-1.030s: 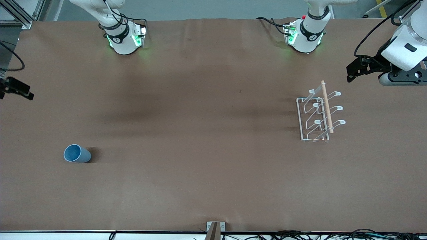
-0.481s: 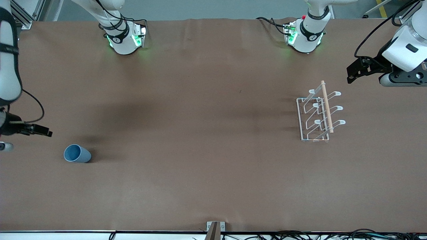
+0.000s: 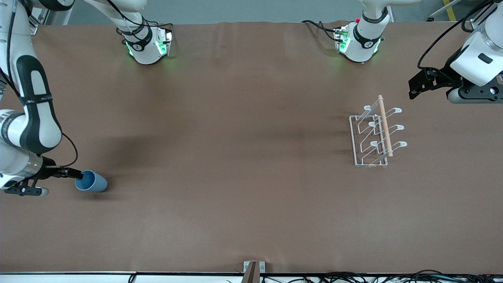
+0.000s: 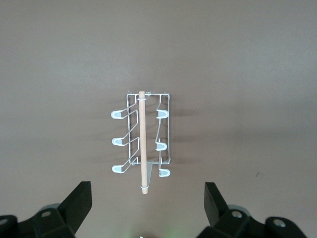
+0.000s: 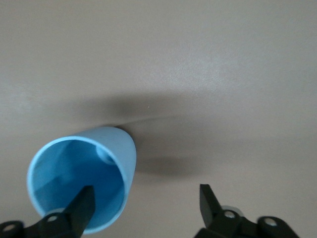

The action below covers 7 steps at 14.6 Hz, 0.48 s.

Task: Hang cup on cup holder
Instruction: 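Reach the right gripper down to the blue cup's rim, then grasp the blue cup rim with the right gripper and lift it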

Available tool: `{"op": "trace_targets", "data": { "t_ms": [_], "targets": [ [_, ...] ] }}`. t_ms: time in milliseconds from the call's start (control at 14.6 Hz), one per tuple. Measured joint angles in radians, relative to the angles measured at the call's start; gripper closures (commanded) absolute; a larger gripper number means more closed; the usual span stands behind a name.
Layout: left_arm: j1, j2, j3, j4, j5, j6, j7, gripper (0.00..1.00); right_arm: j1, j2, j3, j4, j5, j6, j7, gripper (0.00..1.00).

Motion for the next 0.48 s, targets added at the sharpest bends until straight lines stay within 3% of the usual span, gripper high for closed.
{"op": "trace_targets", "data": {
  "t_ms": [137, 206, 275, 481],
  "targets": [
    [-0.001, 0.000, 0.000, 0.000, 0.000, 0.000, 0.000, 0.00, 0.000, 0.024, 0.000, 0.002, 0.000, 0.025, 0.000, 0.75],
    [-0.001, 0.000, -0.001, 0.000, 0.000, 0.000, 0.000, 0.00, 0.000, 0.031, 0.001, 0.005, 0.002, 0.029, 0.002, 0.89],
    [-0.002, 0.000, -0.002, 0.000, 0.000, 0.000, 0.000, 0.00, 0.001, 0.036, 0.003, 0.009, 0.014, 0.029, 0.008, 0.94],
    [-0.003, 0.000, -0.002, 0.000, 0.000, 0.000, 0.000, 0.00, 0.003, 0.050, 0.006, 0.028, 0.066, 0.029, 0.017, 0.96]
  ]
}}
